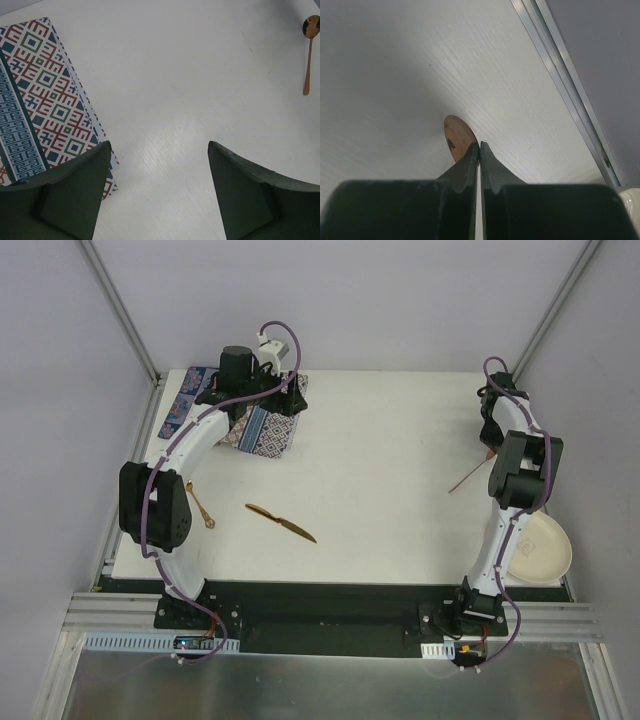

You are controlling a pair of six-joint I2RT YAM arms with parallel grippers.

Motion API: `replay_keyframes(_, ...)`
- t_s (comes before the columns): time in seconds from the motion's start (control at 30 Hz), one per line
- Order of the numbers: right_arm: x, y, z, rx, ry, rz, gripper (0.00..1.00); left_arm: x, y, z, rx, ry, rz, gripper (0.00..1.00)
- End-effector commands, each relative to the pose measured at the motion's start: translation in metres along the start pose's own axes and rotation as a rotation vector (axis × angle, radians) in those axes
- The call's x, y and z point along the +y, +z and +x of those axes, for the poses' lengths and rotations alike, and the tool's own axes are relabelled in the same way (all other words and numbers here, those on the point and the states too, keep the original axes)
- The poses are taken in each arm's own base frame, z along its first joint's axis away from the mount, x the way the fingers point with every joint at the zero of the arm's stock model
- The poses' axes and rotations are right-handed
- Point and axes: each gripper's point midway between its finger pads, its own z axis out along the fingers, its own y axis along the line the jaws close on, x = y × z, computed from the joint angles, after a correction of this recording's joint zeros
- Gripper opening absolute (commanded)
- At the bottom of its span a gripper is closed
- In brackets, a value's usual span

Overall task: Set the dinner table for one person
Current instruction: Place the spoon at the corner of the board.

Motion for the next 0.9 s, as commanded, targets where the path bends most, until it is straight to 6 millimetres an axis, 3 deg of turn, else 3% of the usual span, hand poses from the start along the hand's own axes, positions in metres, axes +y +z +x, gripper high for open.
replay_keyframes(0.0,0.001,0.001,0.002,0.031,-0.036,-0.015,0.04,-0.007,-0.002,-0.017,-0.041,0.045,0.01,0.77)
replay_keyframes(0.57,0.005,-0.001,-0.002,0.034,-0.043,-0.04,0.14,0.002,0.0,-0.009,-0.028,0.05,-0.033,0.77)
replay_keyframes(0.87,0.006,0.0,-0.006,0.043,-0.057,-0.033,0.13,0.005,-0.002,-0.006,-0.023,0.073,-0.045,0.77)
